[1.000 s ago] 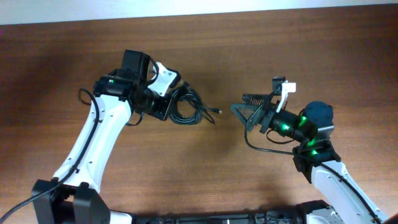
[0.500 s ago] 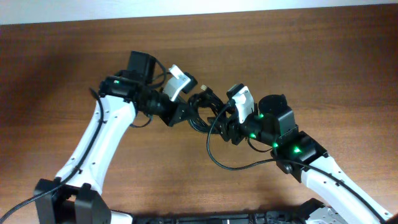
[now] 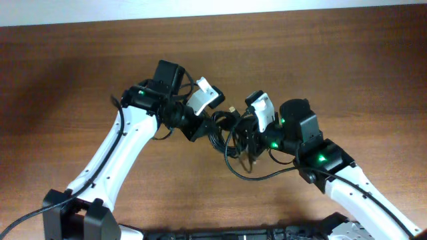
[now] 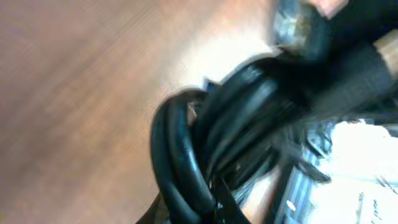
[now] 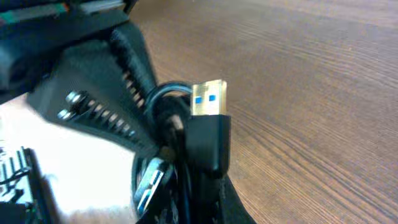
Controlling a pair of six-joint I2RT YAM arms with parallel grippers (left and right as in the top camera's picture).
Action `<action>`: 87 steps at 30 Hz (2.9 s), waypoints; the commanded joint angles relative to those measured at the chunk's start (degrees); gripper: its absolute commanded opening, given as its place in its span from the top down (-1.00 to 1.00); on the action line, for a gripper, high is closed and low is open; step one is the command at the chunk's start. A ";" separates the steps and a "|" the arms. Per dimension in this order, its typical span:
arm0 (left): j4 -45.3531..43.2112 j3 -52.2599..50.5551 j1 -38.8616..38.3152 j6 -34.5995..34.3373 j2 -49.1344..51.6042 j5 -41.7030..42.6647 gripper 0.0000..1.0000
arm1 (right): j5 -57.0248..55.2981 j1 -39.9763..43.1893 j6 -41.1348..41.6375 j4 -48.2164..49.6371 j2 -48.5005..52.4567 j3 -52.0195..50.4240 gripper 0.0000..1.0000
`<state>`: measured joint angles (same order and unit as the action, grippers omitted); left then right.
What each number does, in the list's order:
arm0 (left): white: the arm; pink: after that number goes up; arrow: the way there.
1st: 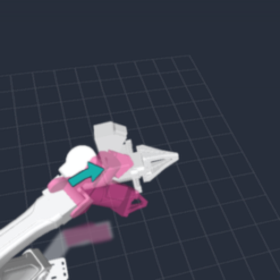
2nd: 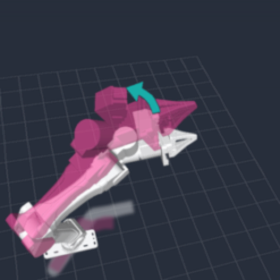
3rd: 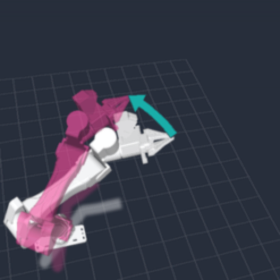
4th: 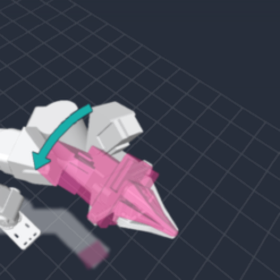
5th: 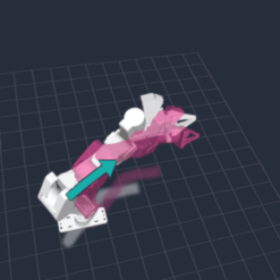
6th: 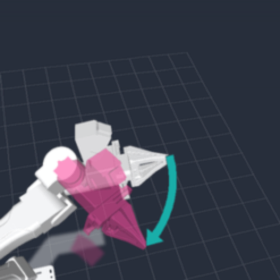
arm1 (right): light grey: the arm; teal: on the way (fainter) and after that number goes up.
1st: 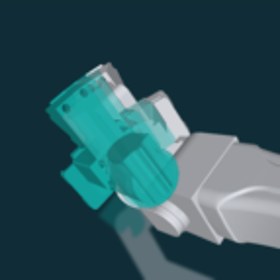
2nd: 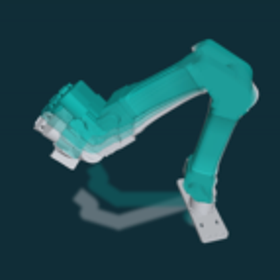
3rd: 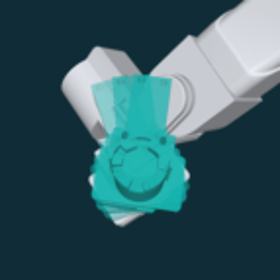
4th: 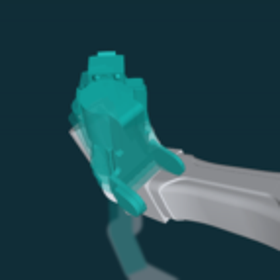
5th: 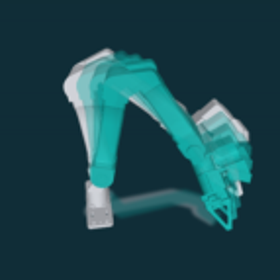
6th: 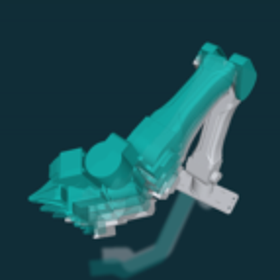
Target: Untangle cables
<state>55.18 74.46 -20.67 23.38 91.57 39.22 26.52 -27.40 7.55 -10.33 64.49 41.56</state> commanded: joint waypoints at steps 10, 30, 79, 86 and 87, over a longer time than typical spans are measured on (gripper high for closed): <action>-9.46 1.36 4.92 -20.00 -1.51 -6.21 1.00 | 9.46 -1.79 3.85 -4.90 -0.28 0.02 0.11; -5.01 1.36 4.22 -23.19 -1.51 -5.27 1.00 | -0.74 -1.84 7.93 12.31 3.74 0.04 0.21; -14.62 1.36 12.98 -48.46 -5.40 -14.16 1.00 | -8.74 -1.84 19.39 -4.11 -1.14 0.04 0.20; -14.03 1.33 6.86 -24.81 -5.40 -1.86 1.00 | -3.41 -1.84 12.50 9.29 0.35 0.04 -0.03; -14.01 1.33 5.20 -24.83 -5.40 -1.86 1.00 | -3.43 -1.84 12.17 9.27 1.29 0.04 -0.03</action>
<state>41.30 75.29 -12.60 -8.16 88.29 32.42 22.22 -29.23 23.16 -1.17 63.96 41.06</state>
